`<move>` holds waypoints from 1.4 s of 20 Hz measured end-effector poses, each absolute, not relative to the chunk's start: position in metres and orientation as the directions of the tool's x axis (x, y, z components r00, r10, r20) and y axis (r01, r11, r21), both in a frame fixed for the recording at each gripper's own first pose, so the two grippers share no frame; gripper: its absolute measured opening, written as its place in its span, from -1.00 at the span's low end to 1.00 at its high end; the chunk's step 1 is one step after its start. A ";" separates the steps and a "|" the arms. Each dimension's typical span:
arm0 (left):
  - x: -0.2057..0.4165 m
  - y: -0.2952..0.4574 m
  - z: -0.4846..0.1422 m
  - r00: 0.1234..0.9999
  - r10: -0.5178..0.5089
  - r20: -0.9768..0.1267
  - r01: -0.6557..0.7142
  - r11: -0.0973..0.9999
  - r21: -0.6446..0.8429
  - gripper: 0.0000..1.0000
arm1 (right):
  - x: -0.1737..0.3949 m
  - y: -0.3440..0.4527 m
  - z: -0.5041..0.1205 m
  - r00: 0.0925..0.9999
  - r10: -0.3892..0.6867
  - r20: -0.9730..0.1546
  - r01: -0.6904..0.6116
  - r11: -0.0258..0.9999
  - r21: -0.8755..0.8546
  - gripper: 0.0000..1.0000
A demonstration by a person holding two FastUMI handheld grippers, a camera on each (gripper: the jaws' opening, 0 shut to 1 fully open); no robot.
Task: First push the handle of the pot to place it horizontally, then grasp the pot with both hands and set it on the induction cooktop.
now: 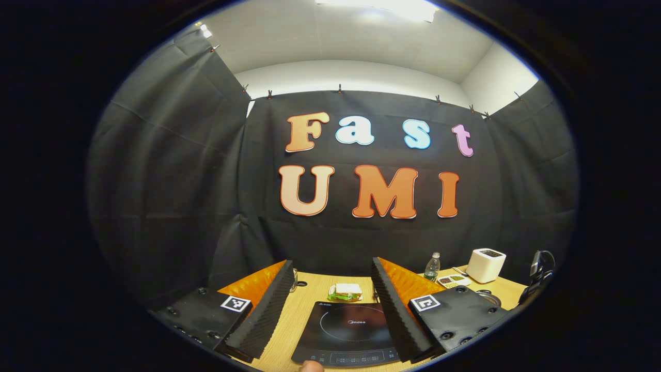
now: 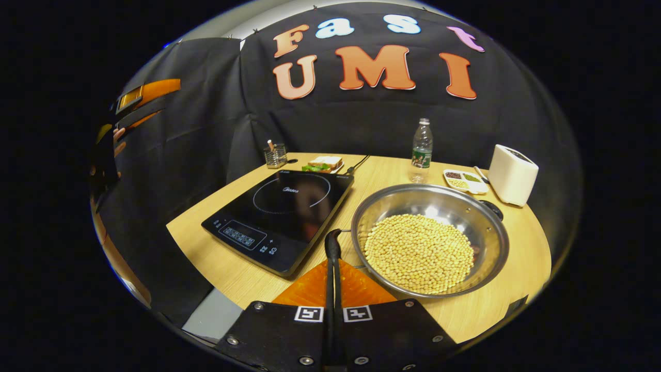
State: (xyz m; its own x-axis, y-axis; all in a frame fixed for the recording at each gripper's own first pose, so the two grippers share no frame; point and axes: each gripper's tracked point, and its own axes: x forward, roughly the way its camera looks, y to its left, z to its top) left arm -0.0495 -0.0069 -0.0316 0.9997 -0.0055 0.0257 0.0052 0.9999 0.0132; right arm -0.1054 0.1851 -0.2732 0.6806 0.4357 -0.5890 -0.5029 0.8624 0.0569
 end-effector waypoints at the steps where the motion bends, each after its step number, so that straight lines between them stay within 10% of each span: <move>1: -0.050 -0.006 -0.035 1.000 -0.007 0.018 0.007 1.000 0.009 0.94 | -0.107 0.188 -0.281 0.668 0.434 -0.605 -0.511 0.858 0.052 -1.00; 28: -0.047 0.028 -0.046 0.999 0.044 0.011 -0.044 0.999 0.023 0.94 | -0.079 0.219 -0.306 0.635 0.414 -0.653 -0.484 0.871 0.082 -1.00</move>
